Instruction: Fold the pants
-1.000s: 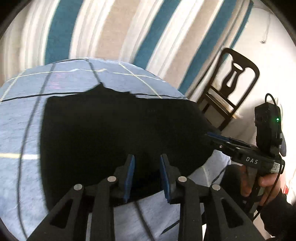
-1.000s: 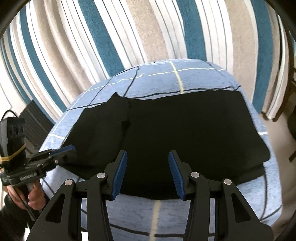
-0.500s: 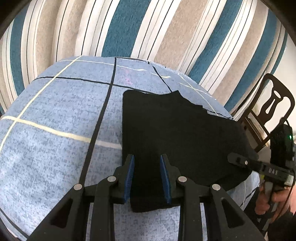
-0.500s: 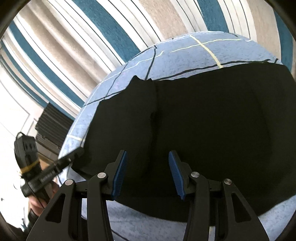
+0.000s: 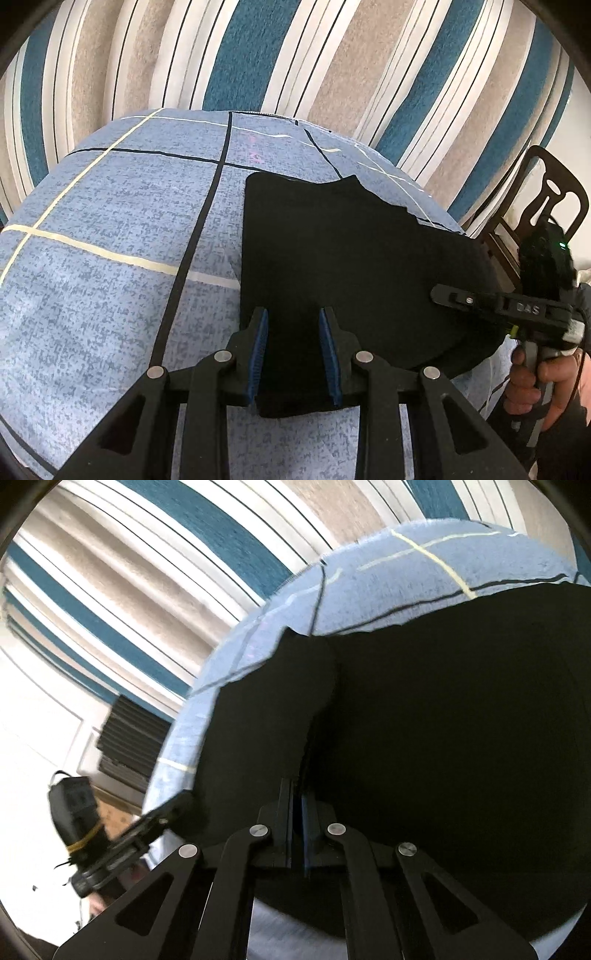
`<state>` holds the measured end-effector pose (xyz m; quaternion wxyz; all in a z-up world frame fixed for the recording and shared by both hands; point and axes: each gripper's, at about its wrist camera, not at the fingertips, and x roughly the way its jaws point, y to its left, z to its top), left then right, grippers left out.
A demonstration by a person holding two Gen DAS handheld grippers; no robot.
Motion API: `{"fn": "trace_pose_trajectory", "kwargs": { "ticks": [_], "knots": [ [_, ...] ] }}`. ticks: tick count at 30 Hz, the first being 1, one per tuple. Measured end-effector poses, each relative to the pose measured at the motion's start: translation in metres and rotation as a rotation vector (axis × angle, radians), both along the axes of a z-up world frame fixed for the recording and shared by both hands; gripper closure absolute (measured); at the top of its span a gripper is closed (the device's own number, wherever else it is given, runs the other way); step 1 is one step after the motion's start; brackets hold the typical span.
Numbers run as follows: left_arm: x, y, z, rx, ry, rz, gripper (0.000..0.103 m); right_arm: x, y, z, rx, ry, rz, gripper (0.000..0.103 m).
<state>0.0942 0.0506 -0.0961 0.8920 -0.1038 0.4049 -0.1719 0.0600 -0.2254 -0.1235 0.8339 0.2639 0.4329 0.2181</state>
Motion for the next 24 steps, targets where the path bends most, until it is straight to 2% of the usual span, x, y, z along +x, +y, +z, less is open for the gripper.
{"fn": "trace_pose_trajectory", "kwargs": {
  "ticks": [3,5,12,15,17,19,21,22,24],
  "knots": [
    [-0.004,0.001,0.002,0.003,-0.005,-0.010,0.072,0.002,-0.002,-0.011,-0.027,0.029,-0.010,0.100],
    [-0.005,0.000,0.001,0.014,-0.003,-0.016,0.072,0.004,-0.004,-0.012,-0.008,0.037,-0.013,0.100],
    [-0.005,0.000,0.012,0.024,-0.015,-0.009,0.072,-0.002,0.003,0.014,-0.178,-0.039,-0.066,0.099],
    [-0.003,0.000,0.018,0.025,-0.028,-0.013,0.072,-0.010,0.004,0.026,-0.182,-0.098,-0.073,0.099],
    [-0.002,-0.003,0.020,0.017,-0.033,-0.025,0.072,-0.013,0.012,0.028,-0.160,-0.128,-0.020,0.099],
    [-0.001,-0.009,0.019,0.017,-0.032,-0.047,0.072,-0.010,0.020,0.021,-0.190,-0.119,0.021,0.093],
    [0.001,-0.019,0.011,0.026,-0.006,-0.071,0.072,-0.002,0.023,0.001,-0.251,-0.057,0.033,0.091],
    [0.001,-0.024,0.006,0.032,0.008,-0.083,0.072,0.001,0.021,-0.006,-0.250,-0.033,0.028,0.092],
    [-0.002,-0.033,0.000,0.058,0.010,-0.087,0.072,-0.002,0.012,-0.003,-0.199,-0.042,-0.003,0.092]
  ]
}}
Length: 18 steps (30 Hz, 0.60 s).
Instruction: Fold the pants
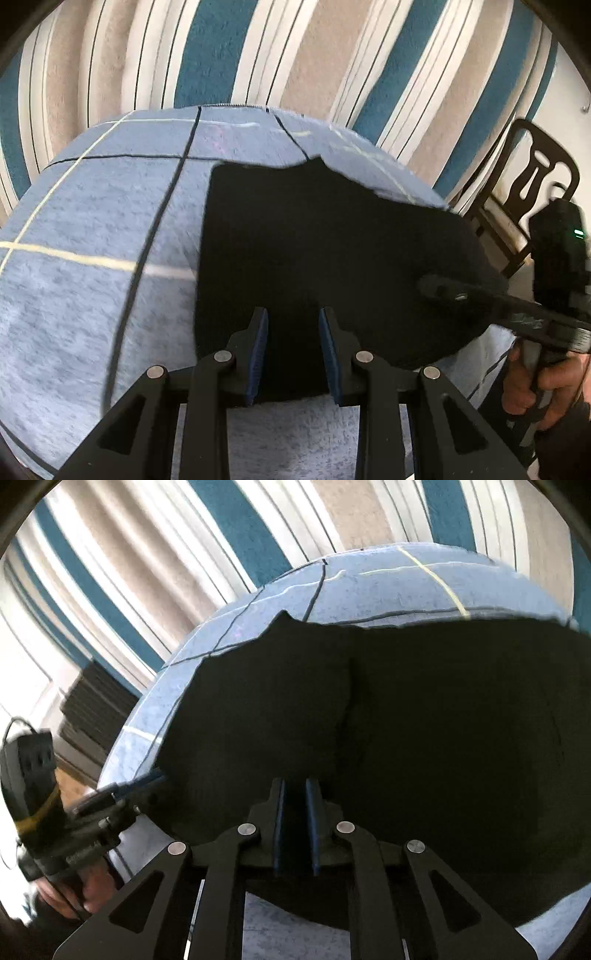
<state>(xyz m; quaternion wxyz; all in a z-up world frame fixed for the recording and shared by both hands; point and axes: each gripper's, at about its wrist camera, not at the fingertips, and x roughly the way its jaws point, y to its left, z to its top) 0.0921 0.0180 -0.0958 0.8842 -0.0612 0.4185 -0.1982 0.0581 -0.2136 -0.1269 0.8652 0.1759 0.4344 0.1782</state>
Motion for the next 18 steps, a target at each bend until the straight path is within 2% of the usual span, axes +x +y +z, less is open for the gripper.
{"fn": "trace_pose_trajectory", "kwargs": {
  "ticks": [3,6,9,18],
  "knots": [
    [-0.007,-0.007,0.003,0.047,-0.013,0.000,0.072,-0.005,0.000,0.009,-0.061,-0.028,-0.017,0.092],
    [-0.008,-0.007,0.006,0.048,-0.003,0.010,0.072,-0.011,0.000,0.018,-0.025,-0.057,-0.003,0.091],
    [-0.008,-0.007,0.012,0.064,-0.016,0.035,0.072,-0.017,0.010,0.028,-0.053,-0.103,0.026,0.085],
    [-0.012,-0.012,0.024,0.127,-0.042,0.075,0.072,-0.032,0.028,0.021,-0.128,-0.126,0.108,0.085]
  ]
}}
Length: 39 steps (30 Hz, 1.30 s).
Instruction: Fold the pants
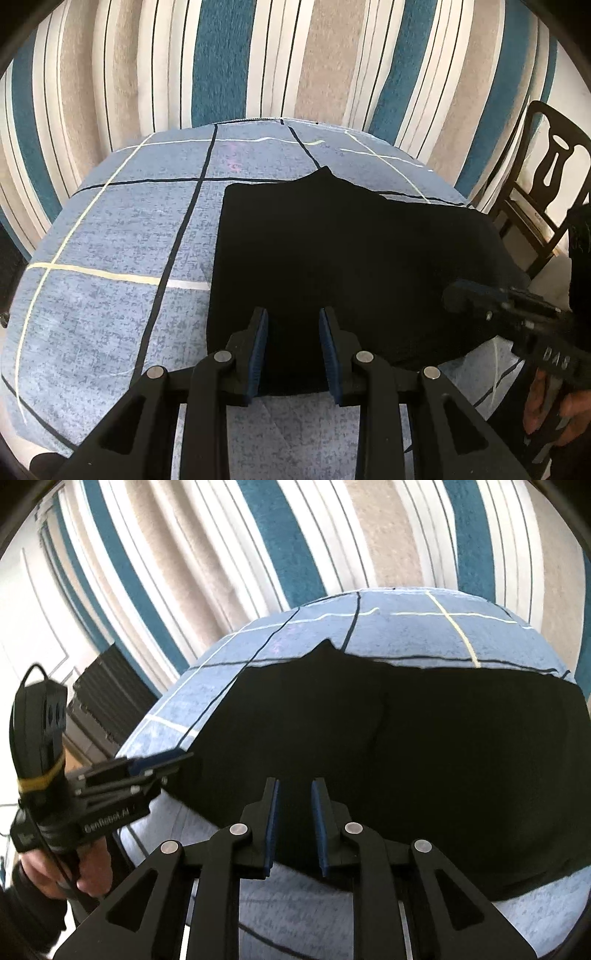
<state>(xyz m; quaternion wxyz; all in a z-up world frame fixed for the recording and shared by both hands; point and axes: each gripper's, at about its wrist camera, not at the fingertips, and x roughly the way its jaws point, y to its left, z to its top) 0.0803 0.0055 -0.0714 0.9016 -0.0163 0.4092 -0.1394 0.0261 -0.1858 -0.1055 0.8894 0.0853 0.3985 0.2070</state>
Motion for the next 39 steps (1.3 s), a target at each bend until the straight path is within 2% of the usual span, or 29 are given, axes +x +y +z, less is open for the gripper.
{"fn": "trace_pose_trajectory", "kwargs": {
  "ticks": [4,6,8,10,19,20,22,24,28,35,39],
  "knots": [
    [-0.003,-0.001,-0.004,0.005,0.011,0.002,0.072,0.003,-0.008,-0.020,-0.089,0.041,-0.054,0.085],
    [-0.002,-0.005,-0.012,0.010,0.035,-0.009,0.072,0.003,-0.017,-0.019,-0.035,0.047,-0.067,0.085],
    [-0.003,-0.008,-0.021,0.023,0.046,-0.003,0.072,0.001,-0.023,-0.016,-0.046,0.044,-0.081,0.085],
    [-0.007,-0.010,-0.019,0.038,0.024,-0.003,0.072,-0.003,-0.027,-0.015,-0.062,0.039,-0.088,0.085],
    [-0.014,-0.018,-0.012,0.046,0.028,-0.003,0.072,-0.021,-0.055,-0.010,-0.018,0.030,-0.151,0.078],
    [-0.016,-0.019,-0.010,0.049,0.024,-0.004,0.072,-0.022,-0.058,-0.009,-0.022,0.023,-0.161,0.077],
    [-0.018,-0.022,-0.007,0.048,0.017,-0.010,0.072,-0.024,-0.065,-0.008,-0.025,0.019,-0.179,0.067],
    [-0.020,-0.025,-0.003,0.045,0.009,-0.018,0.072,-0.024,-0.075,-0.009,-0.028,0.020,-0.223,0.063],
    [-0.019,-0.033,-0.006,0.047,0.024,-0.046,0.072,-0.026,-0.100,-0.010,-0.006,0.038,-0.314,0.063],
    [-0.021,-0.038,-0.010,0.054,0.036,-0.053,0.072,-0.043,-0.125,-0.011,0.042,0.053,-0.380,0.062],
    [-0.023,-0.045,-0.009,0.056,0.037,-0.074,0.072,-0.048,-0.129,-0.014,0.088,0.069,-0.401,0.052]
  ]
}}
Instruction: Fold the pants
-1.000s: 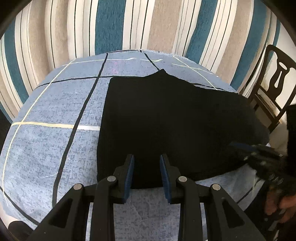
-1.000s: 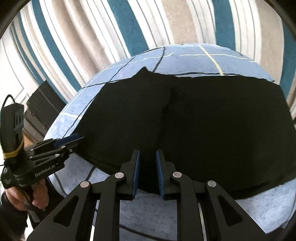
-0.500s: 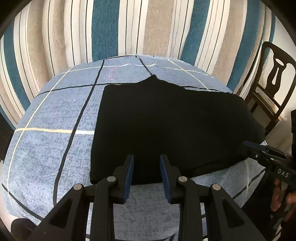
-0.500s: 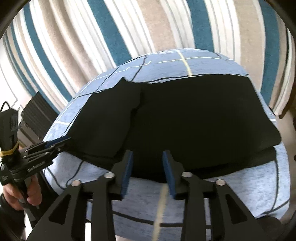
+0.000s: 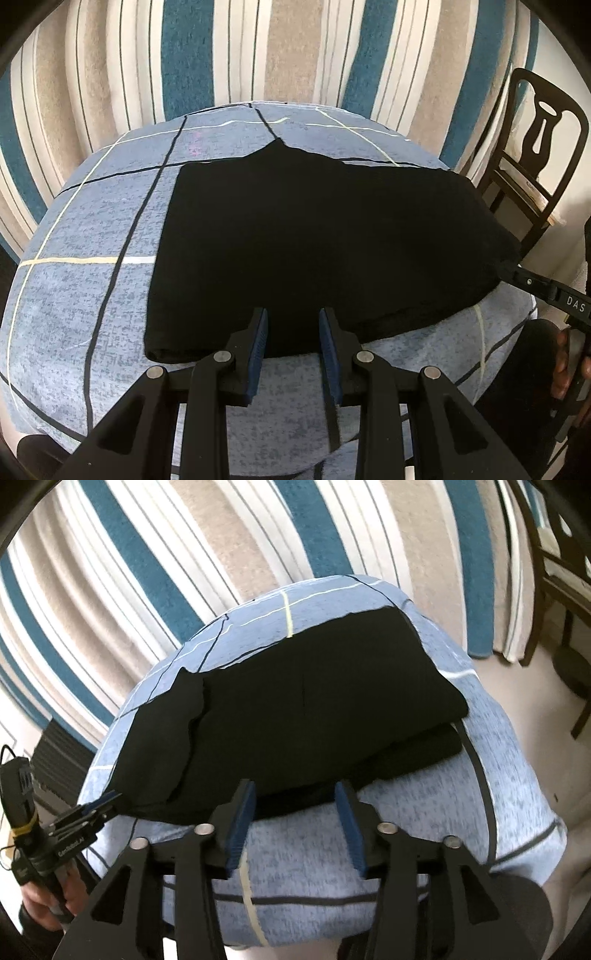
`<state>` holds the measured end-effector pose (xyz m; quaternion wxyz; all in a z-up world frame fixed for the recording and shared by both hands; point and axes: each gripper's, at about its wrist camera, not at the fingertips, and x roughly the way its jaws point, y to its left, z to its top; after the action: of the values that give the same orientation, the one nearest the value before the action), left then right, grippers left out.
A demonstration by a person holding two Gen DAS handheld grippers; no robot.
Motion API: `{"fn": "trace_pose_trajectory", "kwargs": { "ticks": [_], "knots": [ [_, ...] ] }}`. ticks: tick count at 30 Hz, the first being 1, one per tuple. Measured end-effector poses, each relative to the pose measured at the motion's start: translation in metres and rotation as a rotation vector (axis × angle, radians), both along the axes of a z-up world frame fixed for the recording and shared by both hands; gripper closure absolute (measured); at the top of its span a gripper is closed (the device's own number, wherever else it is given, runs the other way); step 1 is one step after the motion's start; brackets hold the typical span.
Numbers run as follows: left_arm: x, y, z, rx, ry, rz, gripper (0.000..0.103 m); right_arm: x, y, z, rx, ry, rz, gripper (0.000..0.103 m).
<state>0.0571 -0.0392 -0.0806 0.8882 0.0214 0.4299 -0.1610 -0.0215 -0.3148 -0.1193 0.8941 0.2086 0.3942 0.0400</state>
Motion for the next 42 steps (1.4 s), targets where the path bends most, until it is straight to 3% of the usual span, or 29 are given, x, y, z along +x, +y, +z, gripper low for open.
{"fn": "trace_pose_trajectory", "kwargs": {
  "ticks": [11,20,24,28,32,35,39,42],
  "knots": [
    [0.000,-0.021,0.008,0.005,-0.013,-0.049,0.072,-0.011,-0.026,-0.014,0.159,0.020,-0.095,0.048],
    [0.014,-0.020,0.008,0.006,-0.016,-0.027,0.072,-0.003,-0.050,-0.020,0.320,-0.026,-0.169,0.047],
    [0.016,-0.021,0.002,0.009,0.004,-0.027,0.072,0.001,-0.055,-0.018,0.336,-0.038,-0.190,0.047],
    [0.015,-0.023,-0.004,0.014,0.009,-0.030,0.072,-0.004,-0.055,-0.007,0.349,-0.113,-0.204,0.047],
    [0.015,-0.020,-0.007,-0.006,0.011,-0.029,0.071,0.012,-0.059,-0.020,0.333,-0.054,-0.219,0.047],
    [0.014,-0.020,-0.009,-0.005,0.006,-0.027,0.071,0.020,-0.062,-0.022,0.342,-0.063,-0.240,0.047],
    [0.016,-0.019,-0.011,-0.018,0.009,-0.025,0.069,0.029,-0.058,-0.009,0.299,-0.100,-0.231,0.046],
    [0.017,-0.018,-0.012,-0.024,0.010,-0.026,0.068,0.040,-0.056,-0.010,0.247,-0.076,-0.241,0.046]
  ]
}}
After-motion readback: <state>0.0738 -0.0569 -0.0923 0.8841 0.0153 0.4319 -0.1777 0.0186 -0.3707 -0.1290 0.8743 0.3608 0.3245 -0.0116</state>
